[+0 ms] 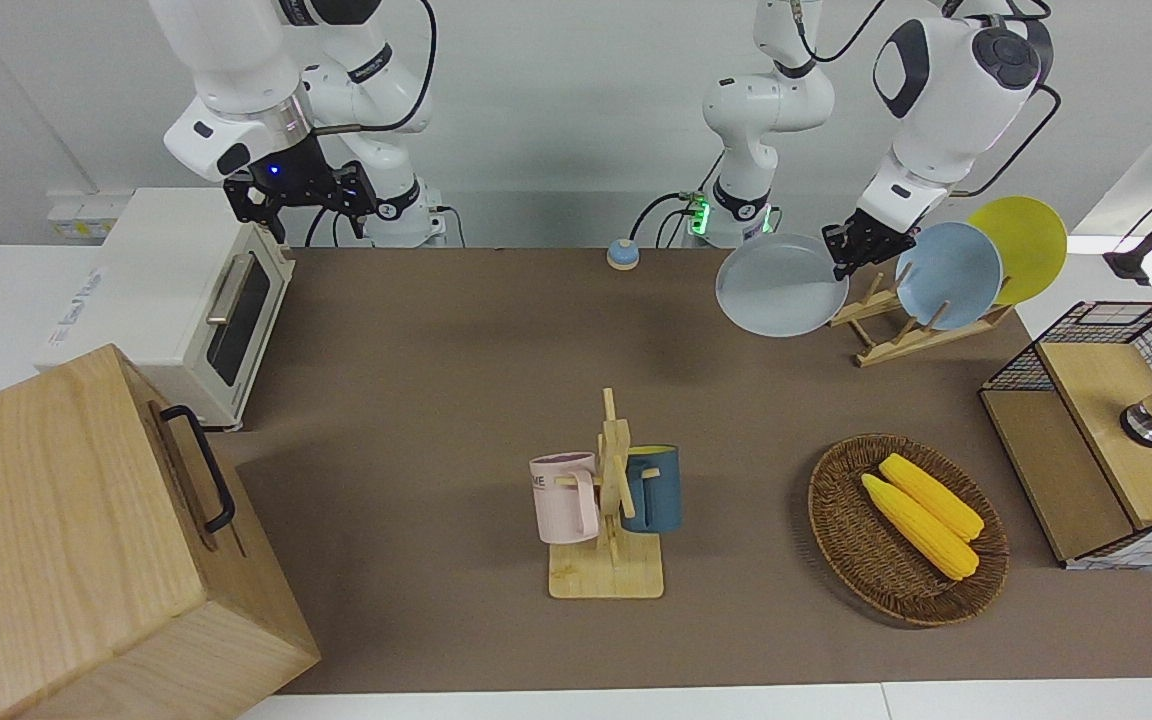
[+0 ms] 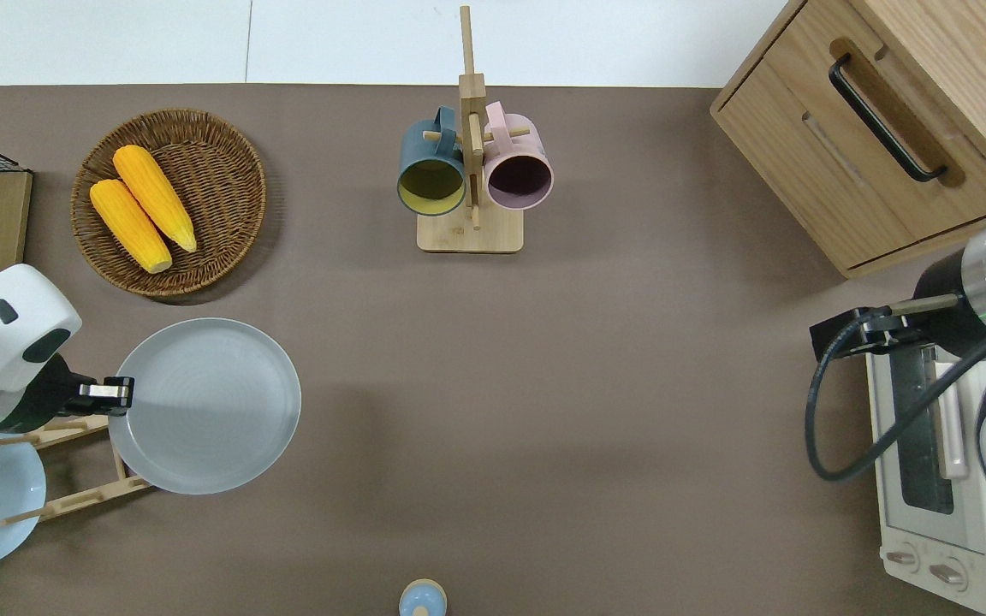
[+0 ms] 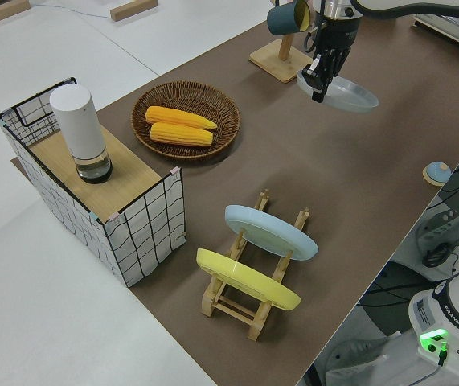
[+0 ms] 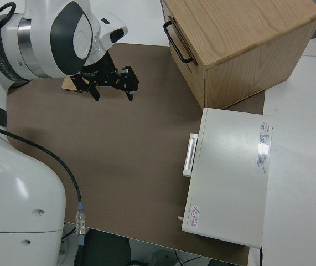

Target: Pick gray plate from table and place it on lower plate rack with left arm

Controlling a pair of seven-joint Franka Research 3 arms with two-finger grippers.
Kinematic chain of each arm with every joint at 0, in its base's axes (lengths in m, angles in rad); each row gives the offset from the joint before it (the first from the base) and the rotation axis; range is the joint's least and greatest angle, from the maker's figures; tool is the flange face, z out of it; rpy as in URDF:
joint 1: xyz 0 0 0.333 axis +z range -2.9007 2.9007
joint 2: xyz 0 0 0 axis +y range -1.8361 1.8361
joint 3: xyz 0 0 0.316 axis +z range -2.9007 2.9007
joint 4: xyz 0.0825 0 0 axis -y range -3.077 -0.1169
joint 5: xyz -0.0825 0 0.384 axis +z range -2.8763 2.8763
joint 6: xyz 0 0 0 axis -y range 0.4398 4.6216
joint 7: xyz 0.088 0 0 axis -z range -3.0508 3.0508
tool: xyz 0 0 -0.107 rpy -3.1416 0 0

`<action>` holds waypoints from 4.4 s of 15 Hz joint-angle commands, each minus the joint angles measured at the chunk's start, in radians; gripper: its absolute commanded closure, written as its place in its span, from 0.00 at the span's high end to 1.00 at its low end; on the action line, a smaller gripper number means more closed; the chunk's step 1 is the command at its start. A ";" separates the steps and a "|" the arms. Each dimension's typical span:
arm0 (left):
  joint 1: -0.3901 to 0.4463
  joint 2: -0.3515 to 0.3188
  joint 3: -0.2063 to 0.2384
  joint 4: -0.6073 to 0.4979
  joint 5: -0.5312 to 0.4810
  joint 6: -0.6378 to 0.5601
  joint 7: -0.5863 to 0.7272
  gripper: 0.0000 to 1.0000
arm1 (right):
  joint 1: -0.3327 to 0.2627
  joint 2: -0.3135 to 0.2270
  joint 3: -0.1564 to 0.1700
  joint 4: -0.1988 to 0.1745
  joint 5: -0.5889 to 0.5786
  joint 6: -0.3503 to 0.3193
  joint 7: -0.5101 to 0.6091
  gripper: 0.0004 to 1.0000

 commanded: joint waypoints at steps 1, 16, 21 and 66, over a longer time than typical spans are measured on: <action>-0.003 0.018 -0.008 0.022 0.103 -0.038 -0.009 0.00 | -0.023 -0.002 0.020 0.006 -0.006 -0.011 0.012 0.98; -0.018 0.075 -0.066 0.022 0.716 -0.195 -0.124 0.00 | -0.023 -0.002 0.021 0.007 -0.006 -0.011 0.012 0.98; -0.020 0.078 -0.102 -0.016 0.831 -0.256 -0.222 0.00 | -0.023 -0.002 0.021 0.006 -0.006 -0.011 0.012 0.98; 0.000 0.159 -0.079 0.085 0.301 -0.164 -0.223 0.99 | -0.023 -0.002 0.021 0.007 -0.006 -0.011 0.012 0.98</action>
